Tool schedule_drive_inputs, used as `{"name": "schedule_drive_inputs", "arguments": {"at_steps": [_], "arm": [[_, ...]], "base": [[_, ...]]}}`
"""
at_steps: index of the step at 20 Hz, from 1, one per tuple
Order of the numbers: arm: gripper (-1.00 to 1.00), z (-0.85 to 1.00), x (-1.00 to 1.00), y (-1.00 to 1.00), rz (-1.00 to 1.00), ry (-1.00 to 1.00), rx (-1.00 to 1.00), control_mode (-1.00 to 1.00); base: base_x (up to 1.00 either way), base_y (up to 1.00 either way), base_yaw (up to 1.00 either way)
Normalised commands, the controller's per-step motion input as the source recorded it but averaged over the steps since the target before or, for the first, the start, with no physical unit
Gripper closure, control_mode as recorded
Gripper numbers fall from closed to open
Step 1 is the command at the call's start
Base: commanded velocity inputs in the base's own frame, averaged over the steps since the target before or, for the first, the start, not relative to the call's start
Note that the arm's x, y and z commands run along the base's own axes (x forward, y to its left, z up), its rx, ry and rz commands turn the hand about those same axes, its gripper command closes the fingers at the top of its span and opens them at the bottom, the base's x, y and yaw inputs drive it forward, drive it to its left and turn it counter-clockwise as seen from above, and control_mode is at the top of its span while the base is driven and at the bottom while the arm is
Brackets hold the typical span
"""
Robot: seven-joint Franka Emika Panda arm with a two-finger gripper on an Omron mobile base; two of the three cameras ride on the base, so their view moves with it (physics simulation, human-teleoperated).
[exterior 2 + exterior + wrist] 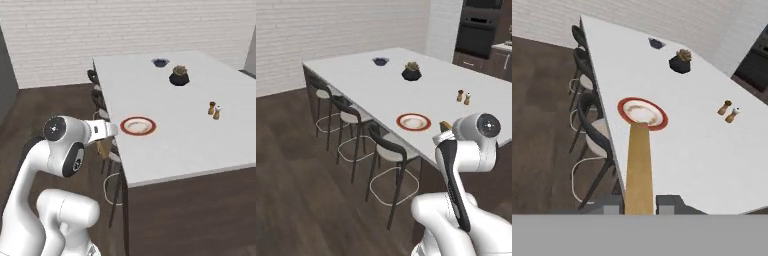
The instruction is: Start the toaster. Once the lever pops up, take the bread to the plate on the dining counter.
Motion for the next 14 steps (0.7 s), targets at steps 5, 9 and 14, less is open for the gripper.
{"name": "schedule_drive_inputs", "arguments": {"at_steps": [5,9,14], "arm": [[1.00,0.00,0.00,0.00,0.00,0.00,0.00,1.00],[1.00,0.00,0.00,0.00,0.00,0.00,0.00,1.00],[1.00,0.00,0.00,0.00,0.00,0.00,0.00,1.00]], "base": [[0.42,0.76,-0.71],[0.35,0.71,-0.70],[0.36,0.72,-0.68]]}}
